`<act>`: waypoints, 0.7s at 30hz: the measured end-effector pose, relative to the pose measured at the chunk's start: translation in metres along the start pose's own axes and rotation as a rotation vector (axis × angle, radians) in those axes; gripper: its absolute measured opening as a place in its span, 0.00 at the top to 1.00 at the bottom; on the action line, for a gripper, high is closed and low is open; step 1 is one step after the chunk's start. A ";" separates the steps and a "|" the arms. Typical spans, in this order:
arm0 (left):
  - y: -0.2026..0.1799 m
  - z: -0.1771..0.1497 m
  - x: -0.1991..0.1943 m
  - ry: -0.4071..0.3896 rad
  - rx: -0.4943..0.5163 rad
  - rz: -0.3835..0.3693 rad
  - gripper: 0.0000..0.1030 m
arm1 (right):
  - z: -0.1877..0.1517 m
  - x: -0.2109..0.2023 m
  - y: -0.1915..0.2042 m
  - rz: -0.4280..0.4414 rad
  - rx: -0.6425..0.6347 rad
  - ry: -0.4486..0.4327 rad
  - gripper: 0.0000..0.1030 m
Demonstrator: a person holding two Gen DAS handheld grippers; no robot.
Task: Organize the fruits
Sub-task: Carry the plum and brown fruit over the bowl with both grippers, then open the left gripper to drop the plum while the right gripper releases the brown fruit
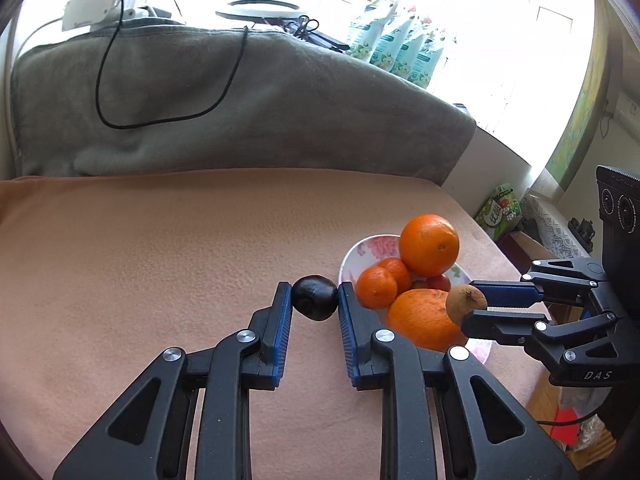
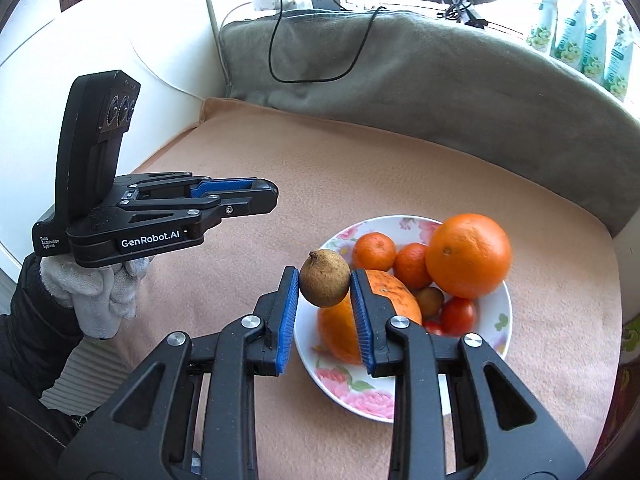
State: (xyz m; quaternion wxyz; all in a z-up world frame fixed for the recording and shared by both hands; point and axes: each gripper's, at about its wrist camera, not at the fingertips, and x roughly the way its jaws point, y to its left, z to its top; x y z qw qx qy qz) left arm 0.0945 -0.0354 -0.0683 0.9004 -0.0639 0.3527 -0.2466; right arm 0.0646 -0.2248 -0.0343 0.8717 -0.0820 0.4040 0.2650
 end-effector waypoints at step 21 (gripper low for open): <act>-0.082 0.018 0.036 0.018 0.112 -0.117 0.64 | -0.032 -0.009 -0.053 -0.084 0.117 0.017 0.60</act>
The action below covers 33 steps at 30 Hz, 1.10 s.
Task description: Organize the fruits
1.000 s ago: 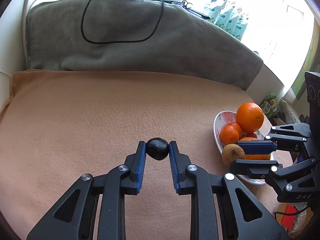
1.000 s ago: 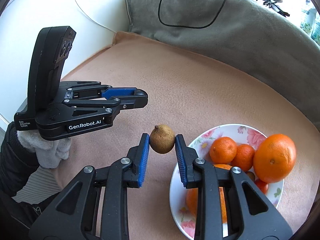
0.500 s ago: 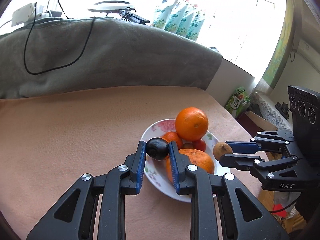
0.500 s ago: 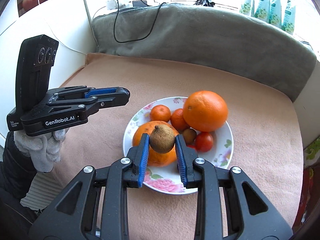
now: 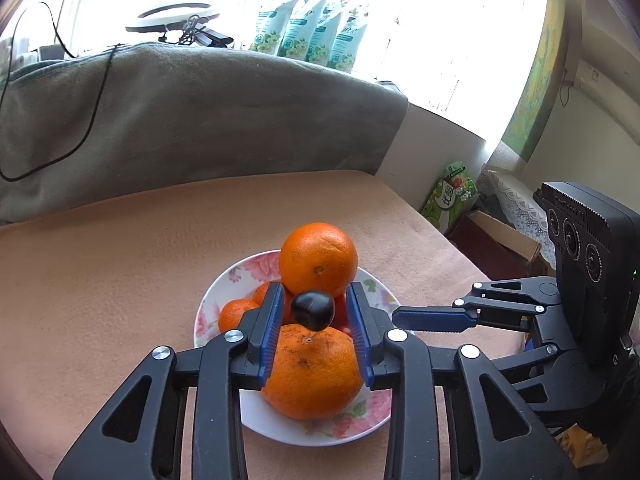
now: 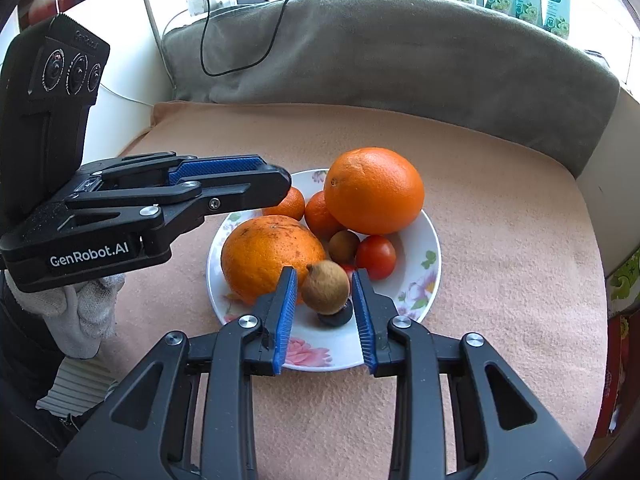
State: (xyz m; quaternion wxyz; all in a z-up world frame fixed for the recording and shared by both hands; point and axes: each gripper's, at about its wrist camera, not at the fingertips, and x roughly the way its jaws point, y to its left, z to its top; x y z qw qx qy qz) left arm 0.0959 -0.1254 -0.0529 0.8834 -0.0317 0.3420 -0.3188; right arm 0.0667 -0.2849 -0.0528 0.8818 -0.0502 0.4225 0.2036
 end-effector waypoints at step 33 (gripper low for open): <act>-0.016 -0.033 -0.066 -0.054 -0.022 0.239 0.22 | -0.029 -0.076 -0.002 -0.110 0.169 -0.222 0.15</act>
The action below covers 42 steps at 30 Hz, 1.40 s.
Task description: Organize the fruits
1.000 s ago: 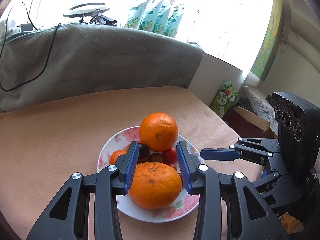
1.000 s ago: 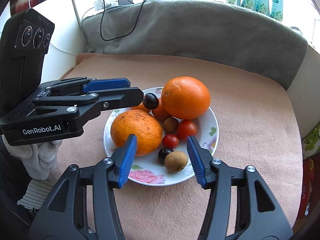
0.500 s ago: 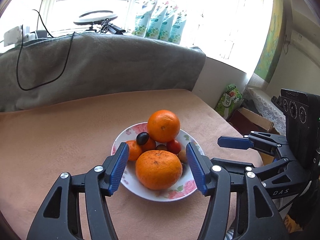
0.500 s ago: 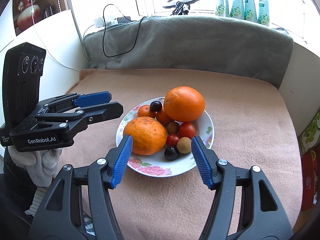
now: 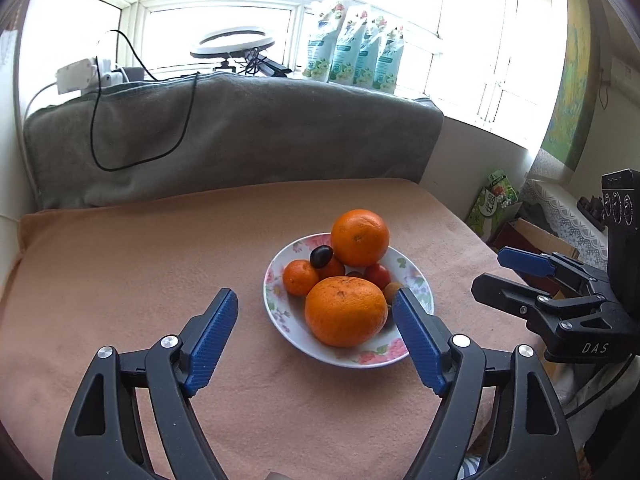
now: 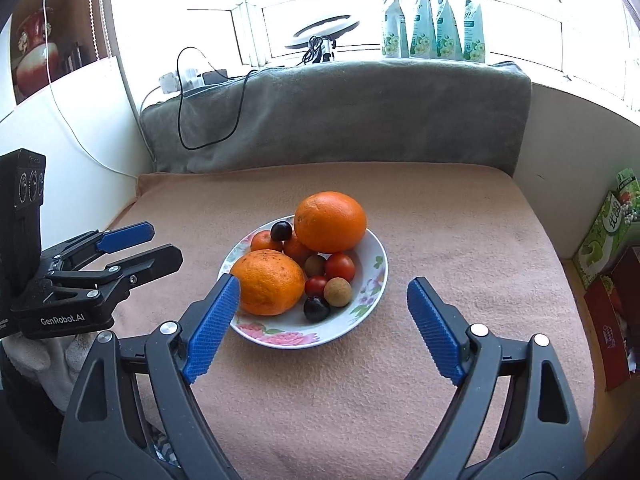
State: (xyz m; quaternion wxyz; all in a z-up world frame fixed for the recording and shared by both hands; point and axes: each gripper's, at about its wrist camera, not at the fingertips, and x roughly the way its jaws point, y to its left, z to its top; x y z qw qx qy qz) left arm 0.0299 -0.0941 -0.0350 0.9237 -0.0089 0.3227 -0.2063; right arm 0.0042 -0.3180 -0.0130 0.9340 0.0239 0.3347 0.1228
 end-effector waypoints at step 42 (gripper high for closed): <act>-0.002 -0.005 -0.012 0.001 0.003 0.087 0.22 | -0.008 0.004 -0.017 -0.038 0.068 0.002 0.14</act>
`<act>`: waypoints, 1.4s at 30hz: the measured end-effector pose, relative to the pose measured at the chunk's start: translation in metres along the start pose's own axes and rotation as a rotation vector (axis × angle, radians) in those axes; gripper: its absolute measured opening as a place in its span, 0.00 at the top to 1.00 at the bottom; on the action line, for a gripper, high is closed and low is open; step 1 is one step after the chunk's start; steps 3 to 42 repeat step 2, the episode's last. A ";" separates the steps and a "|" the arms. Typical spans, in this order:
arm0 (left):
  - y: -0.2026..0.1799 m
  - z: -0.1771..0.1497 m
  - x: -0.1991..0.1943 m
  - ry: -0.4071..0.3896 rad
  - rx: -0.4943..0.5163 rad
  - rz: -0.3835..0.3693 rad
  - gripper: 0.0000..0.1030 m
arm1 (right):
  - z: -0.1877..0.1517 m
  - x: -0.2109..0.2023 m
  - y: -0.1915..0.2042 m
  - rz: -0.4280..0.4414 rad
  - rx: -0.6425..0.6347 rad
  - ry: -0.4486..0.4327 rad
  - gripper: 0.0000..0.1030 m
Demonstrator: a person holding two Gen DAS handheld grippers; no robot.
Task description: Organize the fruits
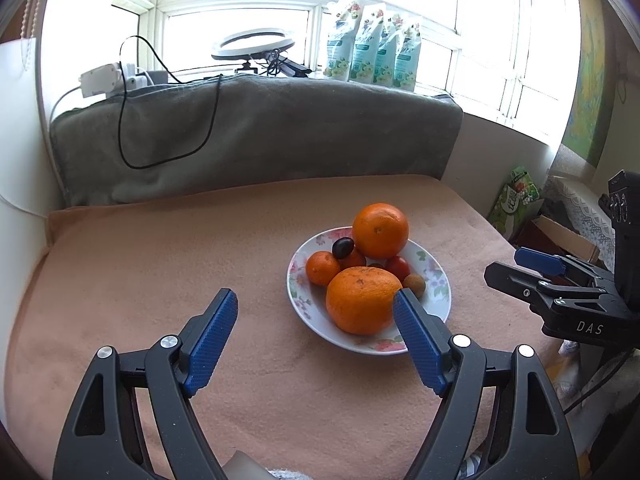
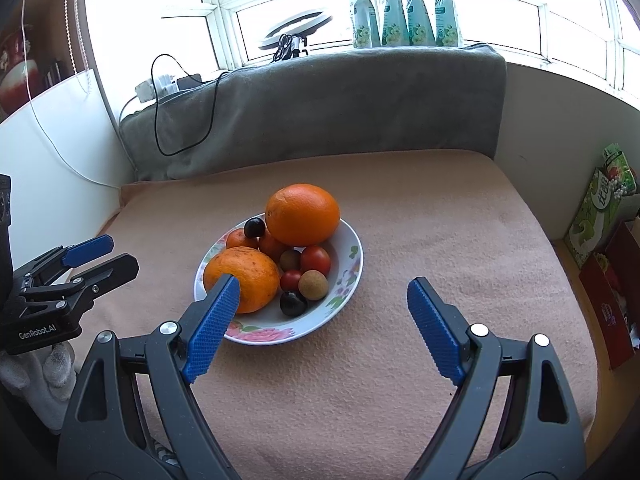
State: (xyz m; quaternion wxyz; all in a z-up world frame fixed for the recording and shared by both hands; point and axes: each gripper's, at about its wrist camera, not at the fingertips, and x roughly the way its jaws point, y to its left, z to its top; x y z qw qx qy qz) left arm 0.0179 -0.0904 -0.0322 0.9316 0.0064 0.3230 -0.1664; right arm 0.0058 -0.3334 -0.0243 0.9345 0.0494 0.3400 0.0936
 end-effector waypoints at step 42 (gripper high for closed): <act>0.001 0.001 0.001 0.003 -0.003 0.002 0.22 | 0.000 0.001 -0.002 -0.001 0.003 0.002 0.14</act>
